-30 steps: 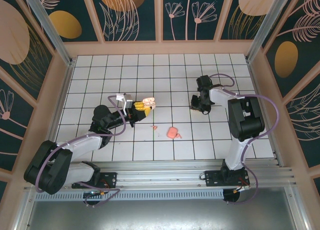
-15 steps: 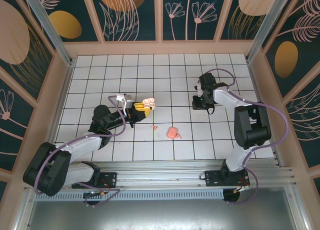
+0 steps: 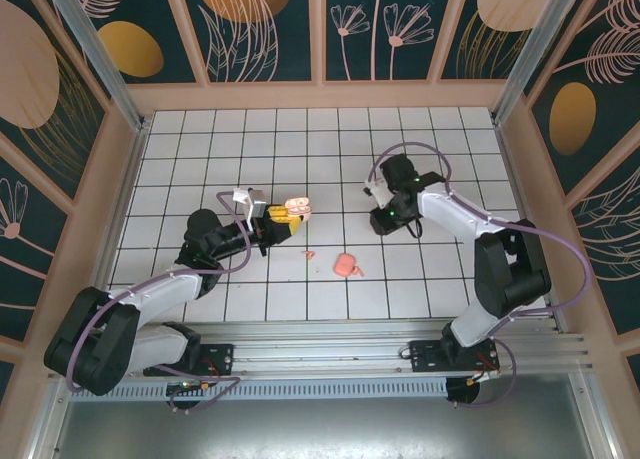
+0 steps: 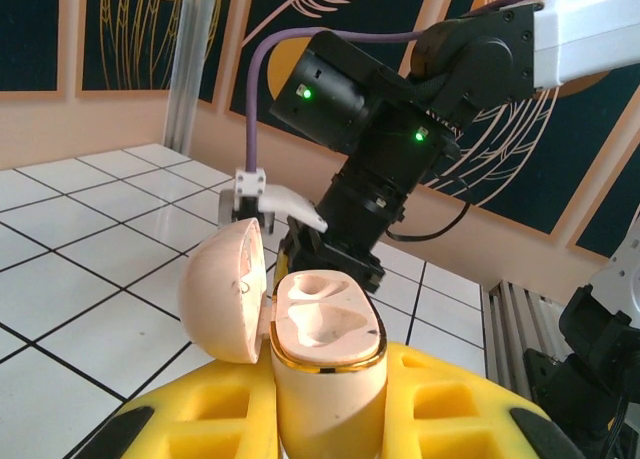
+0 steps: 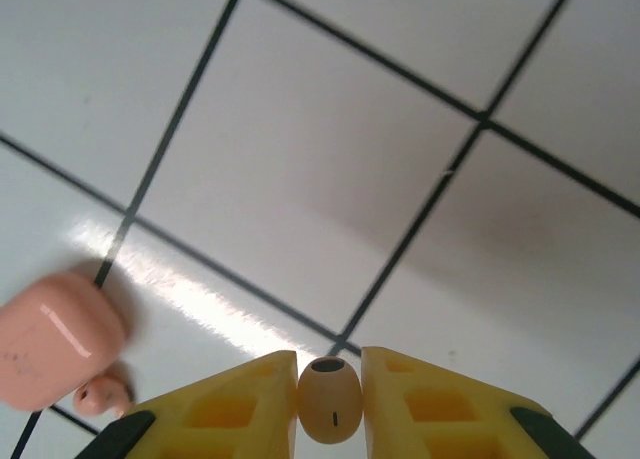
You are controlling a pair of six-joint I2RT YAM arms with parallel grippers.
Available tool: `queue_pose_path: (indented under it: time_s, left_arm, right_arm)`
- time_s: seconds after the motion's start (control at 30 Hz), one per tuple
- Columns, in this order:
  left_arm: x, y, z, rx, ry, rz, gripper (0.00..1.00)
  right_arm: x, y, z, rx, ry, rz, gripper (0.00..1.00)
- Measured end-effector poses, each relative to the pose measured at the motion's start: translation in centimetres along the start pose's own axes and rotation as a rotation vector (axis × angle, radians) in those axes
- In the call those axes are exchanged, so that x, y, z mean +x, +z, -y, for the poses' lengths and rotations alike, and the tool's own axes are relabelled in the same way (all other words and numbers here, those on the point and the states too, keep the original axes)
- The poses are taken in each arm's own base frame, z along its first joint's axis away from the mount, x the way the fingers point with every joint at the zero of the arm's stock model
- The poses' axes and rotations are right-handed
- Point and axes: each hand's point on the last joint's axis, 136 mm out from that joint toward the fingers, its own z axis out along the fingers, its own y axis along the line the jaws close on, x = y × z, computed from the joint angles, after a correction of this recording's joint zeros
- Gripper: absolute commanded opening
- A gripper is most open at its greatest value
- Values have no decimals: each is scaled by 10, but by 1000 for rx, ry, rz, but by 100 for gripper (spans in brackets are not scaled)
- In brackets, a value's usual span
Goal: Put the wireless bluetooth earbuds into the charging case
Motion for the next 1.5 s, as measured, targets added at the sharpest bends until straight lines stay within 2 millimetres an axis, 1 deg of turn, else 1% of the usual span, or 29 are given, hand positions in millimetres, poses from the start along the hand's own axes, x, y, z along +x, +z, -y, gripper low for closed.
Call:
queue_pose_path:
  time_s: [0.1, 0.23, 0.47, 0.57, 0.63, 0.7, 0.8, 0.9, 1.0, 1.03, 1.1, 1.17, 1.23, 1.33, 1.4, 1.5]
  left_arm:
    - [-1, -1, 2, 4, 2, 0, 14]
    - [-1, -1, 2, 4, 2, 1, 14]
    - [0, -1, 2, 2, -5, -5, 14]
    - [0, -1, 1, 1, -6, -7, 14]
    - [0, -1, 1, 1, -6, -7, 14]
    - [1, -1, 1, 1, -6, -7, 14]
    - [1, -1, 1, 1, -5, -7, 14]
    - [1, -1, 1, 0, -3, -8, 13]
    - [1, -1, 2, -1, -2, -9, 13]
    - [1, -1, 2, 0, -1, -9, 13]
    - [1, -1, 2, 0, -1, -9, 13]
    - [1, -1, 2, 0, -1, -9, 13]
    - [1, -1, 2, 0, -1, -9, 13]
    - [1, -1, 2, 1, -2, -9, 13]
    - [1, -1, 2, 1, -2, -10, 13]
    - [1, -1, 2, 0, -2, -10, 13]
  right_arm:
    - [3, 2, -19, -15, -99, -20, 24]
    - [10, 7, -32, -25, -212, -60, 24]
    - [22, 20, -44, -14, -402, -142, 25]
    - [25, 25, -42, -2, -418, -164, 27]
    - [24, 27, -39, 1, -397, -168, 29]
    - [21, 25, -38, 1, -344, -160, 29]
    - [13, 23, -35, -2, -209, -131, 29]
    - [10, 18, -35, -7, -13, -112, 29]
    - [9, 5, -40, -19, 213, -69, 29]
    - [11, 0, -42, -25, 292, -52, 29]
    - [21, -8, -44, -32, 448, -31, 30]
    - [36, -11, -47, -44, 581, -32, 30]
    - [53, -6, -51, -58, 700, -54, 30]
    - [73, 8, -57, -65, 811, -103, 30]
    - [77, 13, -60, -72, 853, -116, 30]
    - [74, 17, -61, -80, 889, -106, 31]
